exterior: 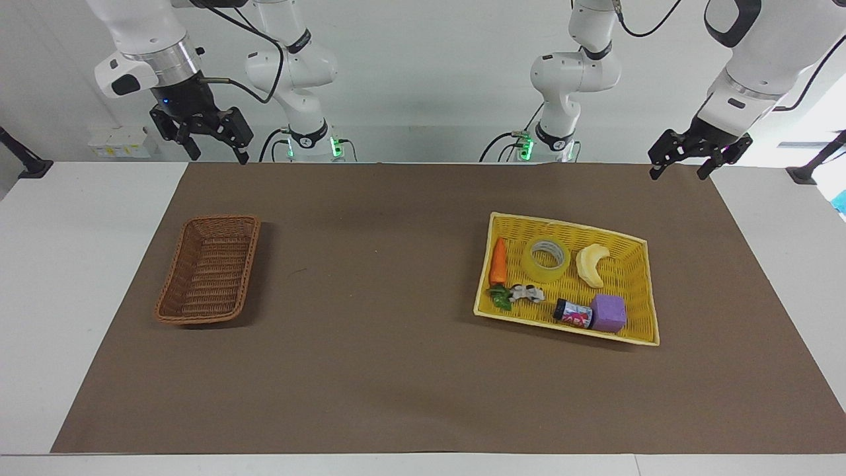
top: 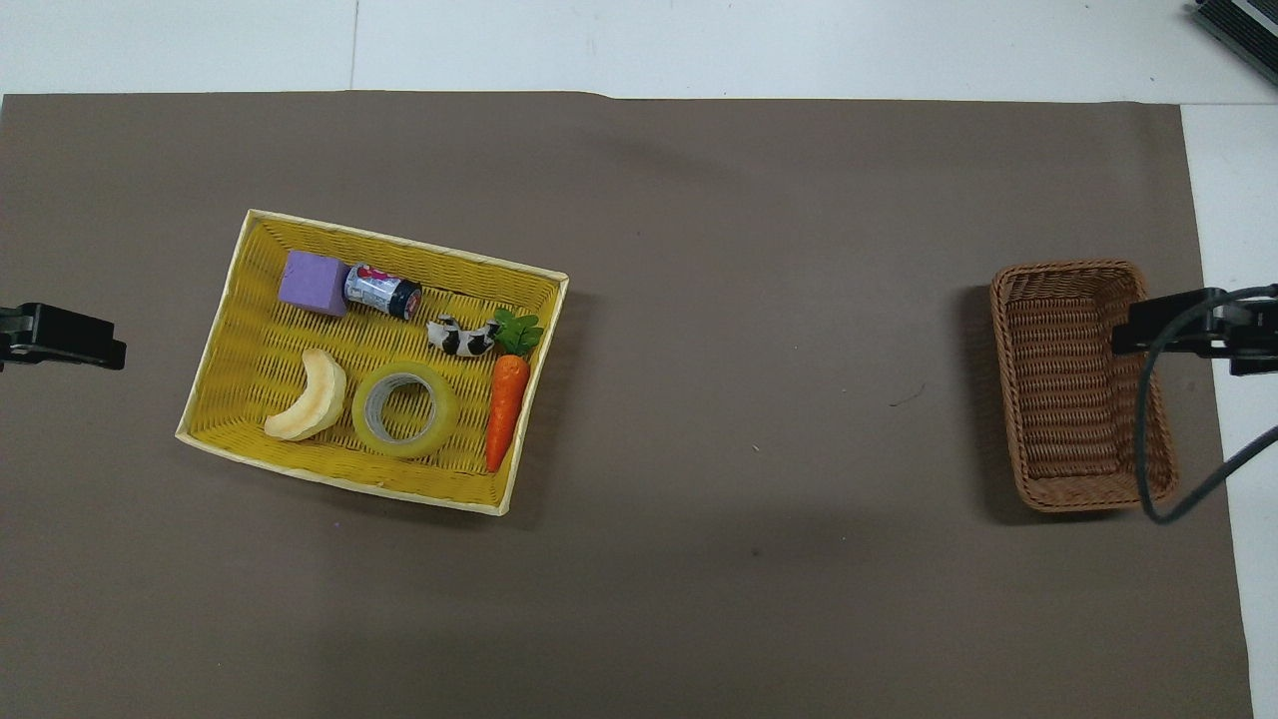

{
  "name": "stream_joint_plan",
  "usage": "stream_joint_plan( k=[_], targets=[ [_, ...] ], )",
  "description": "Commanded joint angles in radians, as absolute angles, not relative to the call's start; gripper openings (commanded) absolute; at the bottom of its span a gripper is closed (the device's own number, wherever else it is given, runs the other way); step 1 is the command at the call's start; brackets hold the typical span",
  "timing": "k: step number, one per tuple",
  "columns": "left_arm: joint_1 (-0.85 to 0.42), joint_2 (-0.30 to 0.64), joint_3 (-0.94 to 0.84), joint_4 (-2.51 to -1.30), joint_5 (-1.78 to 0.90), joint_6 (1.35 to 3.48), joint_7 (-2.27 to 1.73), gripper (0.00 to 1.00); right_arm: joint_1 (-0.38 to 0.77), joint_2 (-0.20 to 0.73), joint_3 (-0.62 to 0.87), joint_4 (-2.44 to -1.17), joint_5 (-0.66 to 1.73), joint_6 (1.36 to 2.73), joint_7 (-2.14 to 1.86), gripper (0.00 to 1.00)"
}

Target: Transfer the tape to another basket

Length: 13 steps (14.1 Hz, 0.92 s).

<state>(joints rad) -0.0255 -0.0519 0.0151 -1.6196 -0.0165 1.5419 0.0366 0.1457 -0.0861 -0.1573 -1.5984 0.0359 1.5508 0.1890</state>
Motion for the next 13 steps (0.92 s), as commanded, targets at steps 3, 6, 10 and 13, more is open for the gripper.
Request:
stream_joint_plan(
  k=[3, 6, 10, 13],
  targets=[
    [-0.035, -0.055, 0.021, -1.621, -0.015, 1.540, 0.037, 1.00, 0.133, -0.115, -0.153, -1.632, 0.032, 1.545, 0.209, 1.00],
    [-0.035, -0.055, 0.023, -1.621, -0.015, 1.540, 0.035, 1.00, 0.120, -0.115, -0.160, -1.632, 0.032, 1.545, 0.206, 1.00],
    [-0.037, -0.055, 0.023, -1.621, -0.015, 1.540, 0.035, 1.00, 0.120, -0.115, -0.160, -1.632, 0.032, 1.545, 0.206, 1.00],
    [-0.037, -0.057, 0.021, -1.626, -0.015, 1.540, 0.034, 1.00, 0.120, -0.115, -0.160, -1.632, 0.031, 1.545, 0.192, 1.00]
  ],
)
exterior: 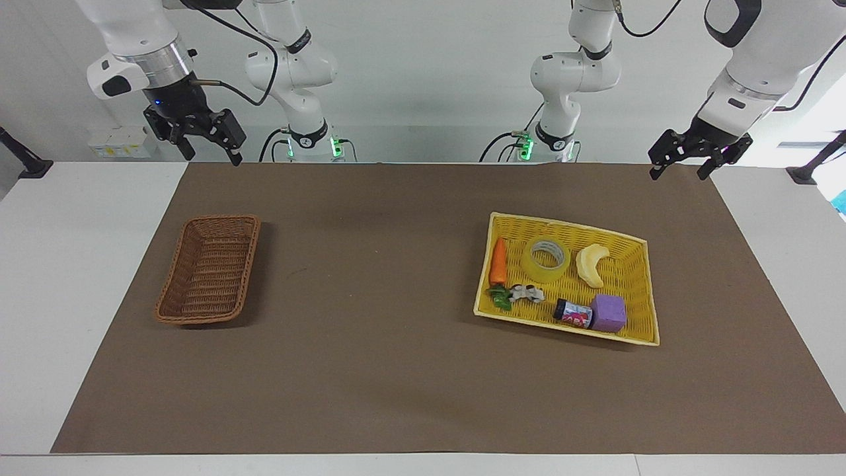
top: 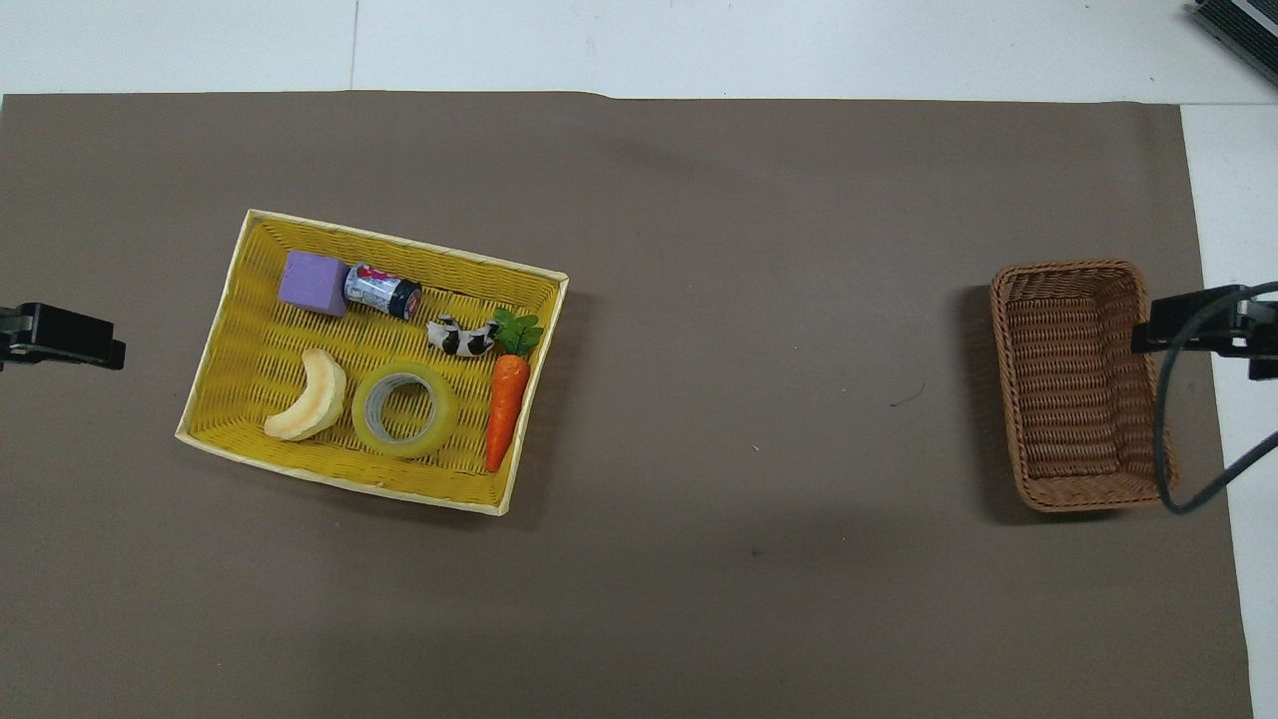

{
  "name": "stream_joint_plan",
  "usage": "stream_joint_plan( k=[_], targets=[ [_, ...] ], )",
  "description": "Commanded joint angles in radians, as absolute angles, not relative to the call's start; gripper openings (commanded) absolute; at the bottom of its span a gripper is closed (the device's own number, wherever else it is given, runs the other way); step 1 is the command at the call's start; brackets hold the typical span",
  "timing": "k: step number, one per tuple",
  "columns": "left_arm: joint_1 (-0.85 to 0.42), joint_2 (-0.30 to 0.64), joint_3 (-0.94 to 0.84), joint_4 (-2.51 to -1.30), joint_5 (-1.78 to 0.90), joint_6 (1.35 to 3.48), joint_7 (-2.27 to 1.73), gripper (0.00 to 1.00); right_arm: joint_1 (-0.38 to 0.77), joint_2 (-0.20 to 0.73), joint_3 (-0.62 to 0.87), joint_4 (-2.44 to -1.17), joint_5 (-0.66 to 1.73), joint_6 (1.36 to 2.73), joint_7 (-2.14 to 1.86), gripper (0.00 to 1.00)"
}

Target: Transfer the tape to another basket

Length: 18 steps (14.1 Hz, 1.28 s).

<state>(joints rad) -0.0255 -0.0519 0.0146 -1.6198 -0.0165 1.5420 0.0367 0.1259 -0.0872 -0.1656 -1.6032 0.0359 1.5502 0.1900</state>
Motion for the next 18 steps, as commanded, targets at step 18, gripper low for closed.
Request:
stream_joint_plan(
  k=[18],
  targets=[
    [-0.126, -0.086, 0.017, -1.804, -0.040, 1.681, 0.132, 1.00, 0.129, -0.110, -0.156, -1.631, 0.031, 1.560, 0.093, 1.00]
  ],
)
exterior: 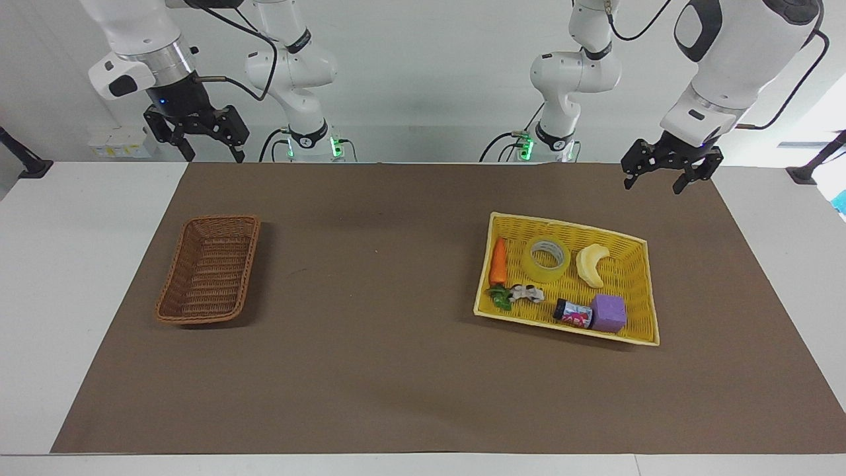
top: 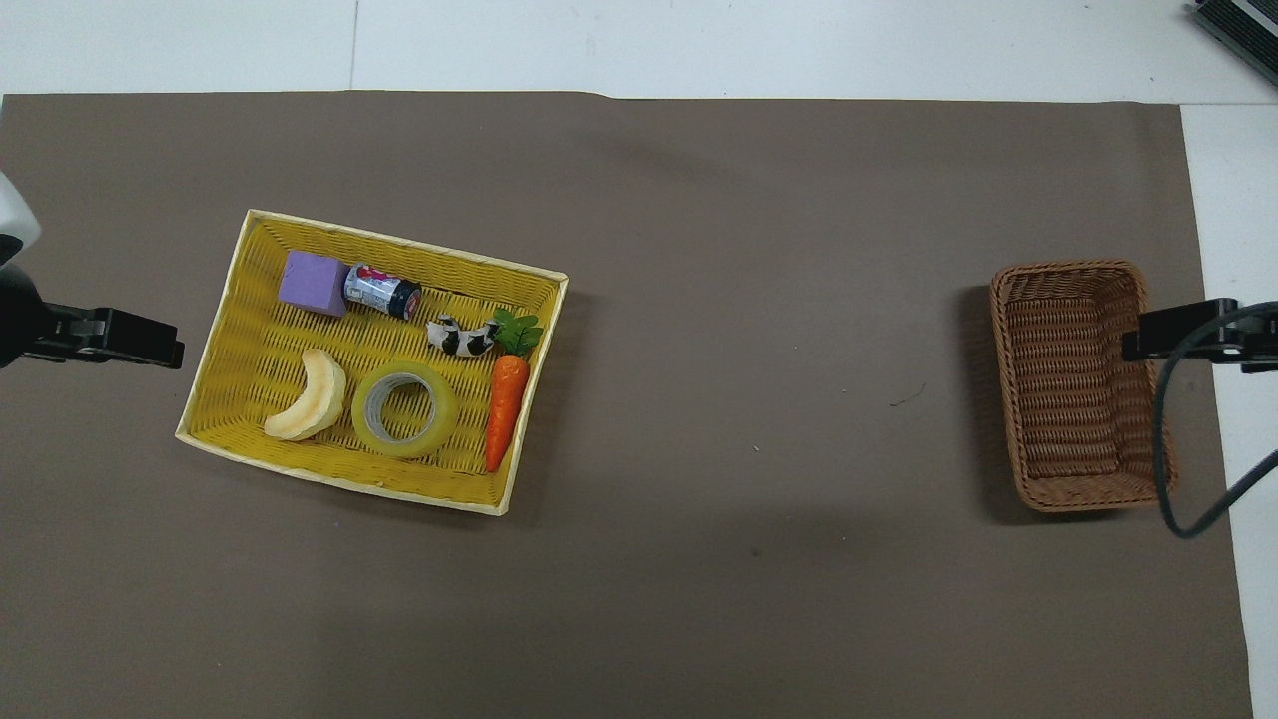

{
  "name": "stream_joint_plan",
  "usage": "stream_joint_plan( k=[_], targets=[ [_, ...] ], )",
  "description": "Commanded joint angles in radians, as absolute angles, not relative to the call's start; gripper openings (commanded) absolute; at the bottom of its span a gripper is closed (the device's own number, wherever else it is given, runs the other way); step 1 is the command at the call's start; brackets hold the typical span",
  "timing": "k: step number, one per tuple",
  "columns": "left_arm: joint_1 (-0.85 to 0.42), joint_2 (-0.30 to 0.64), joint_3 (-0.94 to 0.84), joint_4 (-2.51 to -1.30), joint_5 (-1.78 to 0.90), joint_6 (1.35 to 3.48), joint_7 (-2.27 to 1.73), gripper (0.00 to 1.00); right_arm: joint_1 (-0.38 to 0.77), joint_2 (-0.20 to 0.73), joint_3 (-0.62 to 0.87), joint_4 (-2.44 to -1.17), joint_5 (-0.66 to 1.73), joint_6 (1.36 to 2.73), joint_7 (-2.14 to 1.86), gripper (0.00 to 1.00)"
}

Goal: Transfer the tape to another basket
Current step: 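Move the left gripper over the tape roll in the yellow tray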

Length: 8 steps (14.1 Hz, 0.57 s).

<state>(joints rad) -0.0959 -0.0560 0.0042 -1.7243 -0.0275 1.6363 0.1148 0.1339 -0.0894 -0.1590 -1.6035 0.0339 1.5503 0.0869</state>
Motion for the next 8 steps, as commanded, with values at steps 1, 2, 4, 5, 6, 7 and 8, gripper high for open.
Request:
stream_joint_plan(
  k=[1, 2, 4, 5, 6, 7, 8],
  targets=[
    [-0.126, -0.087, 0.017, -1.819, -0.041, 1.712, 0.144, 1.00, 0.124, -0.109, -0.155, -1.631, 0.031, 1.560, 0.100, 1.00],
    [-0.127, -0.084, 0.017, -1.842, -0.046, 1.739, 0.159, 1.00, 0.121, -0.109, -0.156, -1.632, 0.031, 1.556, 0.101, 1.00],
    [-0.138, -0.083, 0.017, -1.900, -0.048, 1.798, 0.169, 1.00, 0.118, -0.109, -0.156, -1.638, 0.031, 1.559, 0.101, 1.00],
    [-0.140, -0.084, 0.017, -1.934, -0.048, 1.813, 0.167, 1.00, 0.118, -0.109, -0.156, -1.638, 0.031, 1.560, 0.103, 1.00],
    [-0.146, -0.078, 0.017, -1.974, -0.048, 1.822, 0.167, 1.00, 0.118, -0.109, -0.156, -1.638, 0.031, 1.560, 0.104, 1.00],
    [-0.175, -0.075, 0.017, -2.009, -0.049, 1.859, 0.167, 1.00, 0.118, -0.107, -0.156, -1.637, 0.031, 1.562, 0.104, 1.00],
    [-0.182, -0.071, 0.017, -2.044, -0.049, 1.924, 0.167, 1.00, 0.118, -0.106, -0.156, -1.637, 0.031, 1.562, 0.103, 1.00]
  ],
)
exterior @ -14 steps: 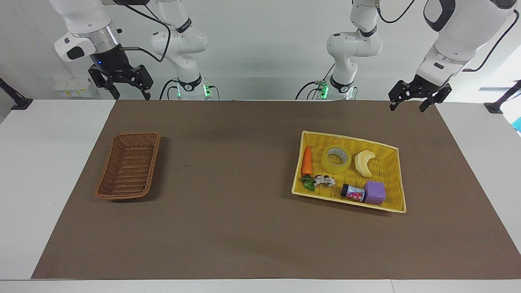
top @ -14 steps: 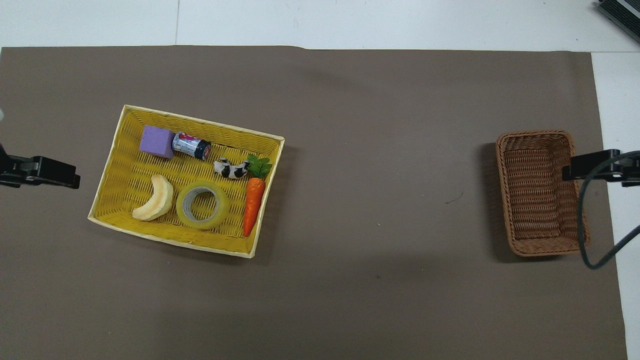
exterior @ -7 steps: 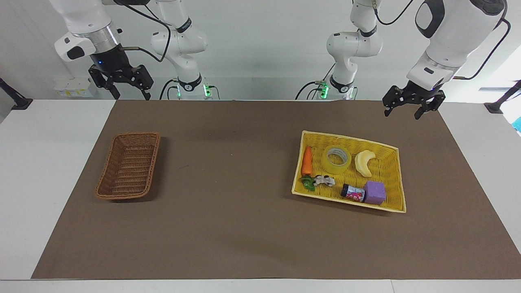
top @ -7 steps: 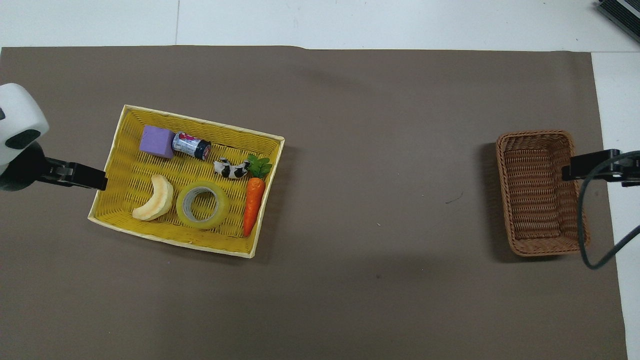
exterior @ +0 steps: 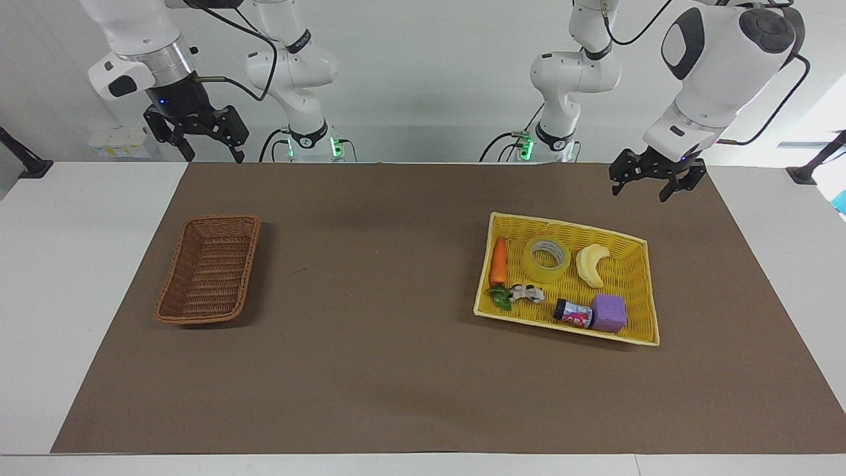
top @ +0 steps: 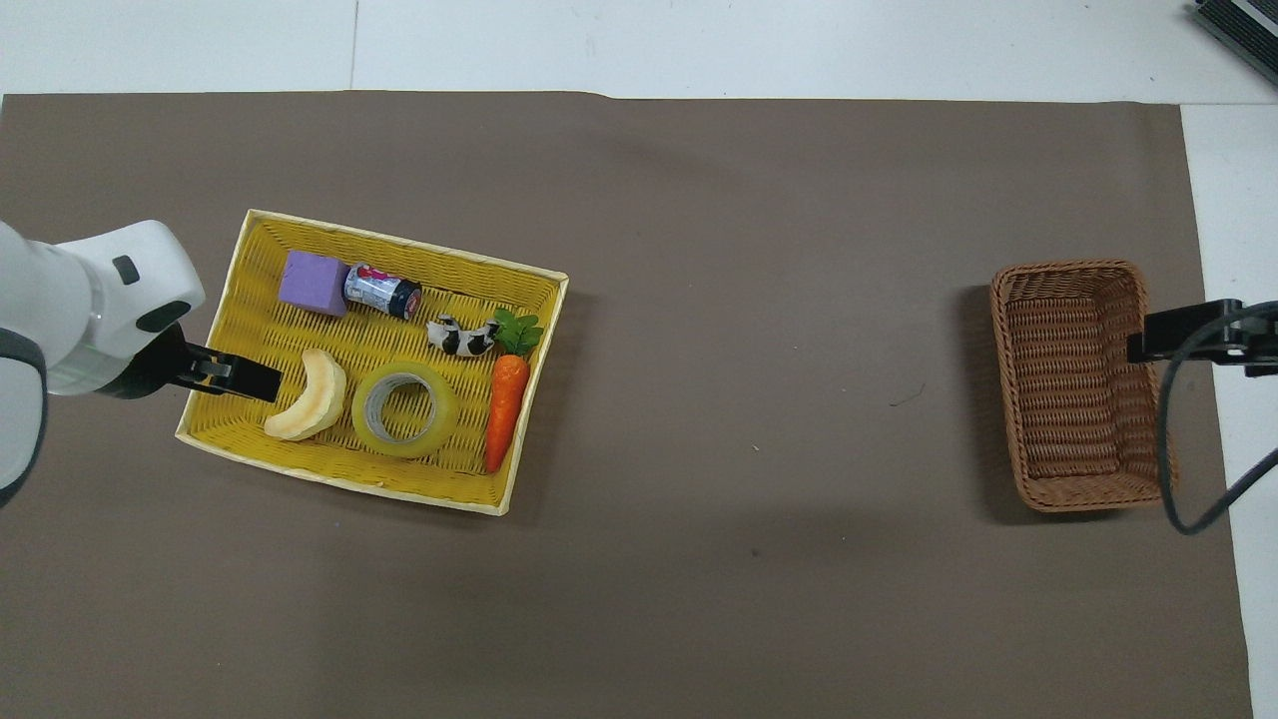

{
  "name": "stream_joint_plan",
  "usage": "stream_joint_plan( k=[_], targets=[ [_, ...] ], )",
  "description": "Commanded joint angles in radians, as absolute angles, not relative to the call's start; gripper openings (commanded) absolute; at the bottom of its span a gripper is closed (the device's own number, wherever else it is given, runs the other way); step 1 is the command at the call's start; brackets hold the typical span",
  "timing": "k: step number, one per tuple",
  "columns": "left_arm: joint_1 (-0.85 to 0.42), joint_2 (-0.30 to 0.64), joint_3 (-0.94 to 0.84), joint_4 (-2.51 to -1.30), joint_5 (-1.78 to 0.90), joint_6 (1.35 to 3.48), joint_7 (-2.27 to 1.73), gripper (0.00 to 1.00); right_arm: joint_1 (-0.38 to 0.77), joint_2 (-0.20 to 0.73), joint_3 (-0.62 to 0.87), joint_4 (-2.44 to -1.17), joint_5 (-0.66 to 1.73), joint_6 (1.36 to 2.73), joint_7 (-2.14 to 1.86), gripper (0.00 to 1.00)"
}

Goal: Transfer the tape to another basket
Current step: 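Move the left gripper over the tape roll in the yellow tray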

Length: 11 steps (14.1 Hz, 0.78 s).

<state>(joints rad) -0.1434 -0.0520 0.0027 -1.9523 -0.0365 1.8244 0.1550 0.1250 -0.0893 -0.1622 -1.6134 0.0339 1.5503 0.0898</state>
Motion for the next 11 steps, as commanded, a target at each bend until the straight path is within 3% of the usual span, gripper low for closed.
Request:
stream_joint_plan(
  k=[1, 4, 11],
  targets=[
    [-0.186, -0.060, 0.017, -2.080, -0.049, 2.003, 0.163, 1.00, 0.118, -0.106, -0.156, -1.637, 0.031, 1.562, 0.103, 1.00],
    [-0.248, 0.043, 0.017, -2.178, -0.051, 2.142, 0.160, 1.00, 0.118, -0.106, -0.156, -1.637, 0.031, 1.562, 0.103, 1.00],
    [-0.271, 0.084, 0.018, -2.232, -0.051, 2.316, 0.172, 1.00, 0.113, -0.109, -0.161, -1.638, 0.031, 1.549, 0.101, 1.00]
  ],
)
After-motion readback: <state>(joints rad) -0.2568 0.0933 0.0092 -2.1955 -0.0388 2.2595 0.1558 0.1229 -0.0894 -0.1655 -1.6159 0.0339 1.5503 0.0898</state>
